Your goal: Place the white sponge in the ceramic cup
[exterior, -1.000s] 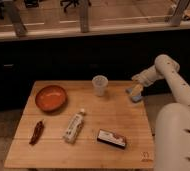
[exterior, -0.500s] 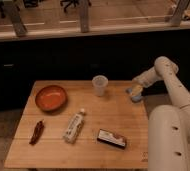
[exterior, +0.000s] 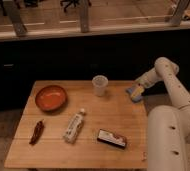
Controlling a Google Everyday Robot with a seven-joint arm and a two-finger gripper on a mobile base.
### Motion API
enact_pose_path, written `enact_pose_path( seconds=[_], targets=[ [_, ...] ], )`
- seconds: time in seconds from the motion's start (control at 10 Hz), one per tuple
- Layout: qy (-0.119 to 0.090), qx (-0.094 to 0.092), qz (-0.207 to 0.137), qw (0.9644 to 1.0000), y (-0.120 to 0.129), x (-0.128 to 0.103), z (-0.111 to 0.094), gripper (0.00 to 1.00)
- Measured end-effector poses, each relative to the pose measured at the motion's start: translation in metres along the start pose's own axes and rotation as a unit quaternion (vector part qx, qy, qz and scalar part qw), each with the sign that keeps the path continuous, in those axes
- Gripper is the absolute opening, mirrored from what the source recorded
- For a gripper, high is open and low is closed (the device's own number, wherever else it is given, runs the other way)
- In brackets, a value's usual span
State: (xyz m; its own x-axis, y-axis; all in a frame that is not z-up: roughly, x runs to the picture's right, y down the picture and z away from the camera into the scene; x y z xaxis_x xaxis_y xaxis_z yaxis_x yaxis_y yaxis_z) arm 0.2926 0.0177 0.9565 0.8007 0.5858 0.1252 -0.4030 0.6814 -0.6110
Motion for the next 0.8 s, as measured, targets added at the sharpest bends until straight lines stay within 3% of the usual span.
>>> enact_pose_path(
  seconds=[0.4,0.8],
  targets=[
    [0.015,-0.007,-0.003,0.9999,-0.002,0.034,-0.006,0.80],
    [0.019,-0.015,-0.018,0.9996,0.000,0.036,-0.001,0.80]
  ],
)
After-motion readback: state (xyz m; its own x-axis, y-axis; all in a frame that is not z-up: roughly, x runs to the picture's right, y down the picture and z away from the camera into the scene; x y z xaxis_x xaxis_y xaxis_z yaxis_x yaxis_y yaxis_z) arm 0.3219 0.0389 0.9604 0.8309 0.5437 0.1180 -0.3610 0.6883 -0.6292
